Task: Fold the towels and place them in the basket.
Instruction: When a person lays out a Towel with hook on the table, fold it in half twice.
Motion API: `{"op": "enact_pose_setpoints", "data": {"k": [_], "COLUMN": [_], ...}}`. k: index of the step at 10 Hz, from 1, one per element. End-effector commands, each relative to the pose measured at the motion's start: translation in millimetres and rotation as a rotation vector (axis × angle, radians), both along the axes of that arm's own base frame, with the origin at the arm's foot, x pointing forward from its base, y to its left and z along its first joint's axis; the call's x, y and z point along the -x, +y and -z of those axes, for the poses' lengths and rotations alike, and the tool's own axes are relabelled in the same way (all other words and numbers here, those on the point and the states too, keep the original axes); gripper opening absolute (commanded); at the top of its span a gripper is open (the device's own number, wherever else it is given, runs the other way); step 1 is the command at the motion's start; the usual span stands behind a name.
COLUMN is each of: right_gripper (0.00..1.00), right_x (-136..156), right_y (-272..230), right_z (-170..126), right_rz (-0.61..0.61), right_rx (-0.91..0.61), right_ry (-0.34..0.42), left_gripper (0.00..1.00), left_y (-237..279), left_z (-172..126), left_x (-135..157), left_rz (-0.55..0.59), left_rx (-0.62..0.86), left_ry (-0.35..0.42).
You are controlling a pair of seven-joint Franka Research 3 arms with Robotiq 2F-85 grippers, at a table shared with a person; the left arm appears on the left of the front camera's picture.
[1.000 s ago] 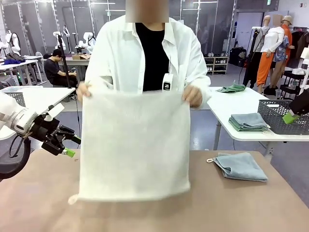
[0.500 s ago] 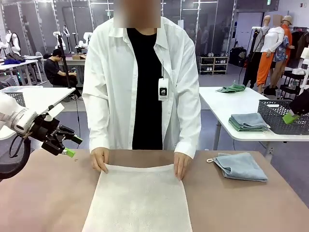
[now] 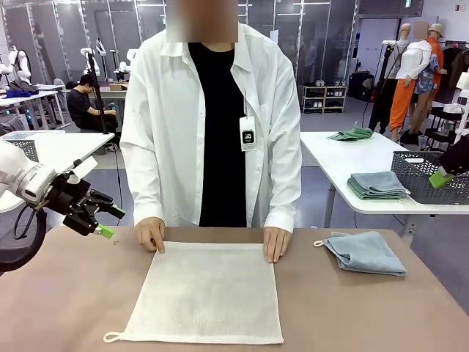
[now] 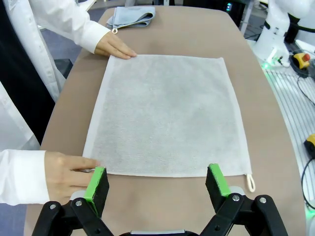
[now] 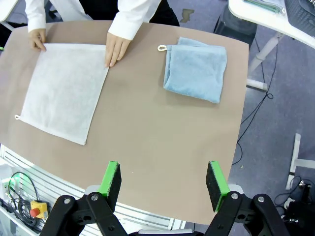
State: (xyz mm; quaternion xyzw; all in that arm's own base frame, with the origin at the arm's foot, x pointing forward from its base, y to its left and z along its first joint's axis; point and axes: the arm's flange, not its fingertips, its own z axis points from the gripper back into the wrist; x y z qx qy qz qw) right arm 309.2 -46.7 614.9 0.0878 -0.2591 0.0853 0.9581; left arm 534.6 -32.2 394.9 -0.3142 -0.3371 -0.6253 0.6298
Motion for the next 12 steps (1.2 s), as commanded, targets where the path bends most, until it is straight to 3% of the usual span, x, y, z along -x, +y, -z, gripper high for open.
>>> {"op": "enact_pose_setpoints", "data": {"k": [1,10,12], "right_gripper": [0.87,0.87,0.87], "right_x": [-1.6,-1.6,-3.1], "right_y": [-0.9,-0.9,5.9], "right_z": [0.4,0.4,-2.0], "right_rz": [0.023,0.023,-0.027], "right_rx": [-0.005,-0.005,0.003], "right_ry": [0.006,0.006,-0.015], "left_gripper": [1.0,1.0,1.0], "left_y": [-0.4,-0.4,-1.2], "left_z": [-1.9,-1.9,-10.4], "left_x": [1.5,1.5,3.8], "left_rz": [-0.007,-0.007,-0.03], "left_rx": [-0.007,-0.007,-0.044], "left_ry": [0.003,0.003,-0.005]}}
